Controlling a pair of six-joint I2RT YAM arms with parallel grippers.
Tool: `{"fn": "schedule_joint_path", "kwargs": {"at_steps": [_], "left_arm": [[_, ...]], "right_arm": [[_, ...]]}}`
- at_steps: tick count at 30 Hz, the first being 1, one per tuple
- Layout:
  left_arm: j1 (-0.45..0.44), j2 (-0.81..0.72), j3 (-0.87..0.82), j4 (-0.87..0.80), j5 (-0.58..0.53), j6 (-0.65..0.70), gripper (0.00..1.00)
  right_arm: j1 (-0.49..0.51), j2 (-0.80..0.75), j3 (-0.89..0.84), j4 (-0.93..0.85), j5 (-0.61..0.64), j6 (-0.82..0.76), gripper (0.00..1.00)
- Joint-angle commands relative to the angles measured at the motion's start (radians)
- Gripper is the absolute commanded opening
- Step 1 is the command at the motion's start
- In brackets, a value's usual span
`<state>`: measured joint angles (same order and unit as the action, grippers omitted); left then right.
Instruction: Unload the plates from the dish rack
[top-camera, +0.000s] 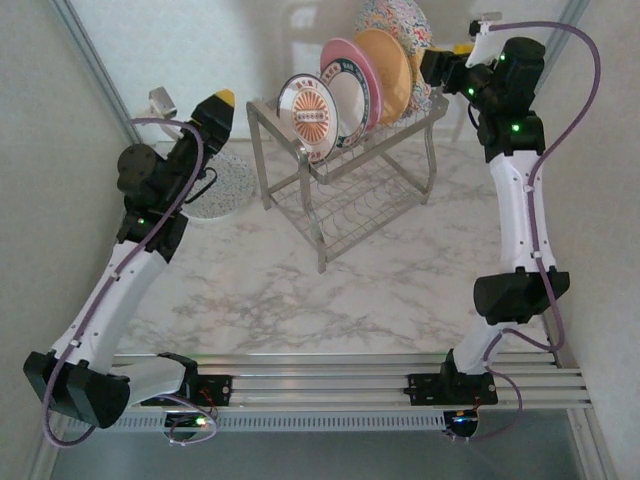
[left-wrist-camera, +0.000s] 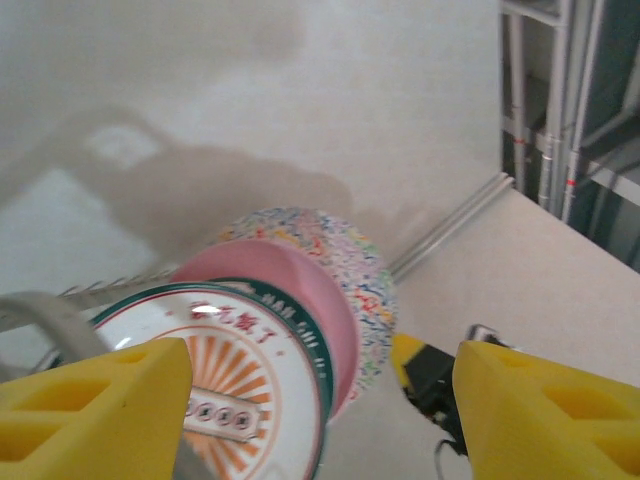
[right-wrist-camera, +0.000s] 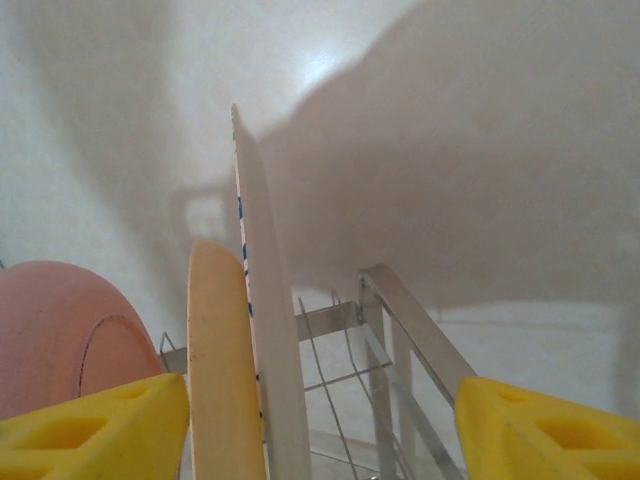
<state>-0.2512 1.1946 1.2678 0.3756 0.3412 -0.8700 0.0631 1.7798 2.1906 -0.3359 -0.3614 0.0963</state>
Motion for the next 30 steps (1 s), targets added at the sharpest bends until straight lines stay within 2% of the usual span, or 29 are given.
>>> {"fn": "schedule_joint_path", "kwargs": {"at_steps": [1, 8, 21, 30], "left_arm": [[-0.013, -0.012, 0.034, 0.017, 0.029, 0.036, 0.69], [-0.033, 0.004, 0.063, 0.016, 0.039, 0.043, 0.69], [-0.059, 0.035, 0.125, 0.013, 0.043, 0.060, 0.68], [-0.059, 0.028, 0.122, 0.010, 0.040, 0.063, 0.68]], "right_arm": [[-0.002, 0.023, 0.058, 0.020, -0.041, 0.000, 0.66], [-0.002, 0.086, 0.095, 0.016, -0.045, -0.003, 0.55], [0.028, 0.178, 0.169, 0.006, -0.052, -0.029, 0.44], [0.044, 0.197, 0.182, 0.011, -0.042, -0.041, 0.28]]}}
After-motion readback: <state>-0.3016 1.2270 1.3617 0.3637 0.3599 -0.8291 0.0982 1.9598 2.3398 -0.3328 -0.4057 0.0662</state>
